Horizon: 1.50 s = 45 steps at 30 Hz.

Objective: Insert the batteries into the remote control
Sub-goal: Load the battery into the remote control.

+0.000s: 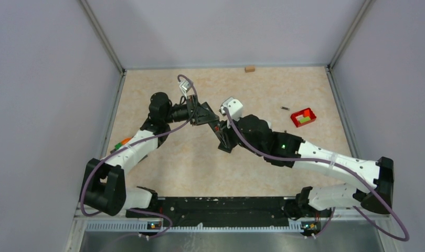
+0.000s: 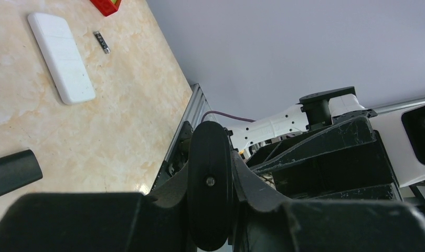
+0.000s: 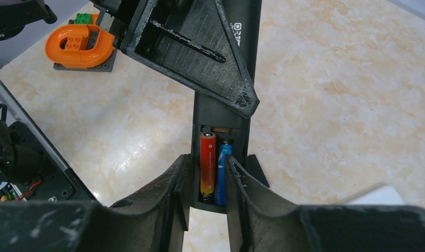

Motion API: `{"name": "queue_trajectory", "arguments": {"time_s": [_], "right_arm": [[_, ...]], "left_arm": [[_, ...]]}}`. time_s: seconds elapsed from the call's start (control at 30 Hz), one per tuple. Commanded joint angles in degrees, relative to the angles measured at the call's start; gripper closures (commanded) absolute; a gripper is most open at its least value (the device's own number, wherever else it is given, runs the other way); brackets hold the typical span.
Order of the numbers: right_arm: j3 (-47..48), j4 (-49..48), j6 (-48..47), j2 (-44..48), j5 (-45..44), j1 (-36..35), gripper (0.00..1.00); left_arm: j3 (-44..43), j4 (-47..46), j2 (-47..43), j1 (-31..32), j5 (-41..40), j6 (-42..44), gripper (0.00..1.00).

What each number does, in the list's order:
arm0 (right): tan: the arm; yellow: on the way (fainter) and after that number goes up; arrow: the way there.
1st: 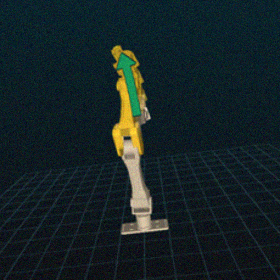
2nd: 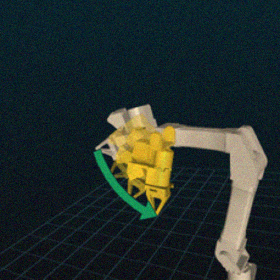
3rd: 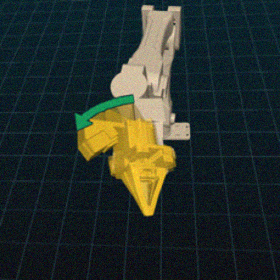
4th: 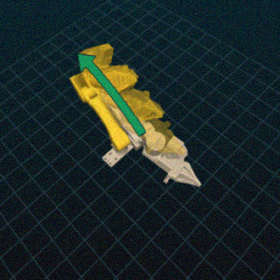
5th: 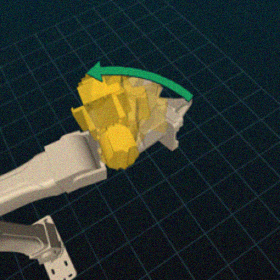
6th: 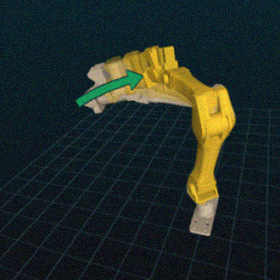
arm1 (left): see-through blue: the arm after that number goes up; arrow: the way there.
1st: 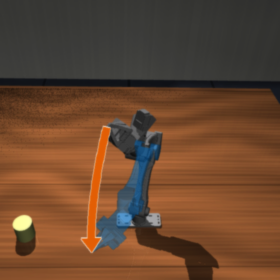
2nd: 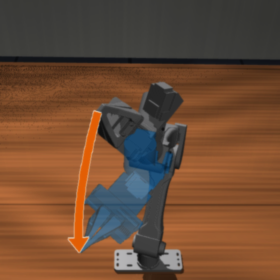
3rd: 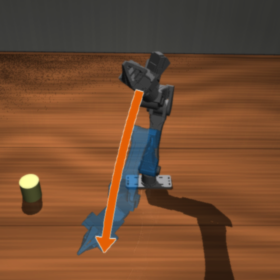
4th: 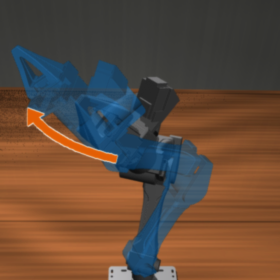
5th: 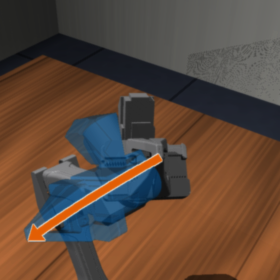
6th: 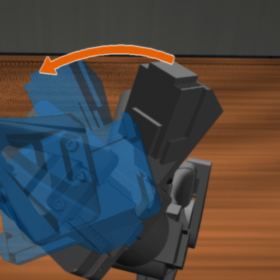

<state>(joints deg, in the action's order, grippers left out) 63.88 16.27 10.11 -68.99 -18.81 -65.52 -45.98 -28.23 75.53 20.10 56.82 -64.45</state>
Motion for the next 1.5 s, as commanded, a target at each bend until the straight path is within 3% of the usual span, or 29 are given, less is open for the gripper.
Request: {"name": "queue_trajectory", "arguments": {"time_s": [0.0, 0.07, 0.17, 0.37, 0.47, 0.53, 0.63, 0.77, 0.87, 0.97, 1.33, 1.47], "right_arm": [[3.5, -1.0, 1.4, 2.6, -1.2, -0.4, 0.67], [4.3, -0.9, 3.0, 3.3, -1.6, -0.4, 0.59], [6.4, 1.1, 8.4, 4.0, -5.4, -0.4, 0.37], [11.6, 14.6, 33.1, 3.3, -16.4, -0.1, 0.30], [11.0, 17.4, 43.3, 3.7, -16.9, 0.6, 0.17], [7.8, 13.9, 47.6, 5.3, -16.1, 0.6, 0.11], [0.7, 4.7, 53.2, 8.7, -14.4, 1.0, 0.09], [-1.6, 2.2, 58.0, 9.2, -11.1, 3.5, 0.07], [-4.2, -3.2, 59.2, 9.5, -7.9, 5.1, 0.07], [-8.3, -14.5, 57.3, 10.2, -2.5, 6.8, 0.07], [-9.3, -18.4, 61.2, 6.7, 7.8, 12.7, 0.07], [-10.1, -20.4, 63.0, 4.9, 13.7, 15.7, 0.11]], "left_arm": [[-2.7, -1.8, -0.6, 0.2, 1.3, 0.2, 1.00], [-2.7, -1.3, -0.7, 0.2, 0.7, 0.9, 1.00], [-2.5, -0.6, -1.1, 0.1, -1.1, 2.6, 1.00], [-2.4, -0.4, -2.0, 0.1, -6.7, 4.4, 1.00], [-2.5, -1.1, -3.0, 0.2, -9.2, 4.1, 1.00], [-2.7, -1.3, -3.9, 0.1, -10.9, 4.1, 1.00], [-3.6, -0.3, -5.2, 0.1, -13.2, 4.3, 1.00], [-4.5, 1.0, -6.0, 0.1, -14.8, 3.4, 1.00], [-5.3, 2.4, -5.8, 0.1, -15.2, 2.7, 1.00], [-5.5, 2.2, -4.8, 0.1, -15.1, 1.0, 1.00], [-5.6, -1.7, -3.2, 0.1, -13.8, -4.2, 1.00], [-5.6, -1.8, -3.3, 0.1, -13.7, -4.1, 1.00]]}}
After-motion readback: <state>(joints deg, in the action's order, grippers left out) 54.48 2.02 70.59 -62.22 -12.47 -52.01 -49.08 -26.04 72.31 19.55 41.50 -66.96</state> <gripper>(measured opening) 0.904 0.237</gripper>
